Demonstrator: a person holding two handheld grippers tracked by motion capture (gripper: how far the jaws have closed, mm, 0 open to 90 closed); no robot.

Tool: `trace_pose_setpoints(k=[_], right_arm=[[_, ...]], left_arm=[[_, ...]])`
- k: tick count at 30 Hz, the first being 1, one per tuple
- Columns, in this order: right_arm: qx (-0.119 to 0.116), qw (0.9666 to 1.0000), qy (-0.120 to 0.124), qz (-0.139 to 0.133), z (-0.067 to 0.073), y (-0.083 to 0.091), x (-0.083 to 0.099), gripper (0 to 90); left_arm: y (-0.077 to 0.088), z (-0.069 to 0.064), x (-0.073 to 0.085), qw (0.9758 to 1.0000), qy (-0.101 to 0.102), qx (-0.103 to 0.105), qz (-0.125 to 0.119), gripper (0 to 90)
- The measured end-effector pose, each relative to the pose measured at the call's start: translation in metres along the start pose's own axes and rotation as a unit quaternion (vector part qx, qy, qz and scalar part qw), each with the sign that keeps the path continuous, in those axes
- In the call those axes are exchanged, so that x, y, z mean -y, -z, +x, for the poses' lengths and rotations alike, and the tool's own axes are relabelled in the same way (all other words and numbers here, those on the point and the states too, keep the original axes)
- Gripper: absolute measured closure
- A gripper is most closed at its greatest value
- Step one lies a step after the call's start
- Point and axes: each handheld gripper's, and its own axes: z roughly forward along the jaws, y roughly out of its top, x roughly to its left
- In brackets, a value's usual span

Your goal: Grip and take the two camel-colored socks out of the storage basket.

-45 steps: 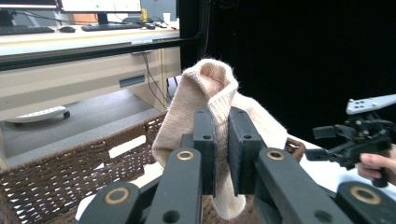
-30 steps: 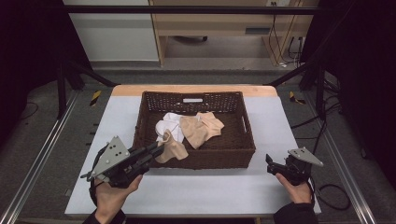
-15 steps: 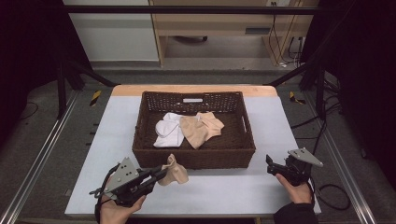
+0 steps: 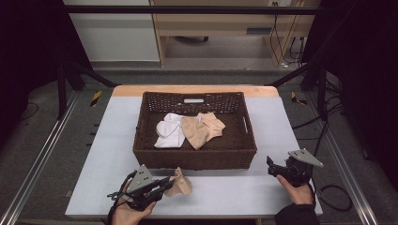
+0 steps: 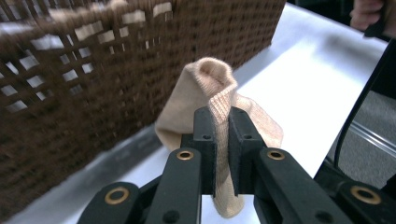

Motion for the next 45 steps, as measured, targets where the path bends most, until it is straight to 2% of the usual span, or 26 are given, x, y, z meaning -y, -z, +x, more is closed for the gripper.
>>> trace_pose_setpoints(k=[1, 6, 12, 15, 19, 23, 27, 30, 33, 34, 38, 45], right_arm=[[0.0, 1.0, 0.0, 0.0, 0.0, 0.0, 0.0, 4.4], [0.001, 1.0, 0.003, 0.002, 0.0, -0.001, 0.0, 4.4], [0.002, 1.0, 0.004, 0.004, 0.0, -0.001, 0.001, 4.4], [0.002, 1.0, 0.005, 0.007, 0.0, -0.002, 0.001, 4.3], [0.001, 1.0, 0.004, 0.007, 0.0, -0.002, 0.001, 4.4], [0.002, 1.0, 0.004, 0.006, -0.001, -0.001, 0.001, 4.3], [0.001, 1.0, 0.003, 0.007, -0.001, -0.001, 0.001, 4.3], [0.001, 1.0, 0.001, 0.006, -0.001, -0.001, 0.001, 4.4], [0.001, 1.0, 0.0, 0.005, -0.002, -0.001, 0.001, 4.3], [0.001, 1.0, 0.0, 0.004, -0.002, -0.001, 0.001, 4.4], [0.001, 1.0, -0.002, 0.005, -0.002, 0.0, 0.001, 4.4], [-0.002, 1.0, -0.002, 0.007, -0.001, -0.001, 0.001, 4.3]], left_arm=[[-0.004, 0.001, 0.002, 1.0, -0.001, -0.002, 0.009, 82.1], [-0.014, 0.004, 0.008, 0.9997, 0.007, -0.003, 0.025, 81.9], [-0.024, 0.005, 0.012, 0.9987, 0.001, -0.015, 0.049, 80.0], [-0.025, 0.007, 0.014, 0.9984, 0.001, -0.022, 0.052, 73.8], [-0.027, 0.009, 0.016, 0.9979, -0.002, -0.034, 0.055, 59.2], [-0.023, 0.01, 0.016, 0.9973, -0.007, -0.047, 0.057, 48.6], [-0.017, 0.014, 0.016, 0.9968, -0.007, -0.061, 0.05, 43.6], [-0.011, 0.018, 0.015, 0.9976, 0.002, -0.054, 0.043, 44.3], [-0.004, 0.017, 0.012, 0.998, -0.005, -0.053, 0.035, 44.2], [-0.001, 0.016, 0.011, 0.998, -0.011, -0.056, 0.029, 43.7], [0.009, 0.015, 0.003, 0.9986, -0.011, -0.05, 0.01, 42.7], [0.023, 0.018, -0.015, 0.9972, -0.017, -0.066, -0.03, 41.8]])
